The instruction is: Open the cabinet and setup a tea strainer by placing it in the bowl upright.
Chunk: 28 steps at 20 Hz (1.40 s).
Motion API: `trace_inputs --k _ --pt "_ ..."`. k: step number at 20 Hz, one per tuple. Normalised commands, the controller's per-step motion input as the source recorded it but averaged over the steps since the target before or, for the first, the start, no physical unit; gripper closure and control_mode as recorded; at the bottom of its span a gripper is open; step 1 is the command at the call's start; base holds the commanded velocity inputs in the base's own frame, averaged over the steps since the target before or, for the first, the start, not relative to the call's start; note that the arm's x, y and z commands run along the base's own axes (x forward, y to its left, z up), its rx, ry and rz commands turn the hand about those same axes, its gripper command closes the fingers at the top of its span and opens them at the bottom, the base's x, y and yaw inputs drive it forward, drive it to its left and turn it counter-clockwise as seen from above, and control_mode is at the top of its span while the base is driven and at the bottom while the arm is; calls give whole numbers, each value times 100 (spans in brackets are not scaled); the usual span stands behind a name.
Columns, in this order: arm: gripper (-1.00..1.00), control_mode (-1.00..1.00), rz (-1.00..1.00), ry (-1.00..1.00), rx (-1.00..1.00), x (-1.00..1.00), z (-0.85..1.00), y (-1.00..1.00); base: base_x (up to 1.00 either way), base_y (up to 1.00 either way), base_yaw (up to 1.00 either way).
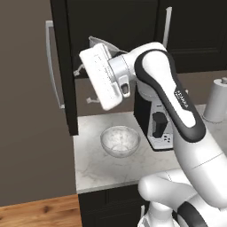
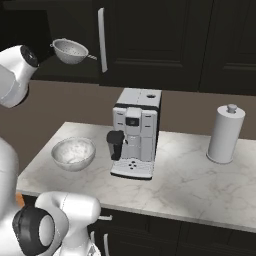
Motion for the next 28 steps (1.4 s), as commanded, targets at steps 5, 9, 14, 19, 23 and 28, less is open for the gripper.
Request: trace_inputs --k 5,9,14,19,23,28 --pt "-100 -100 -5 0 -9 0 -27 -36 0 0 0" --pt "-100 -100 -1 -3 -21 0 0 -93 0 0 0" --pt "-100 -100 0 -12 -32 0 -17 -100 0 0 0" --pt "-100 -100 6 -17 -70 10 -48 -81 0 0 0" --pt "-100 -100 12 -23 -76 9 -24 -81 0 0 0" --pt "-100 -100 15 -40 -37 9 8 -93 0 0 0"
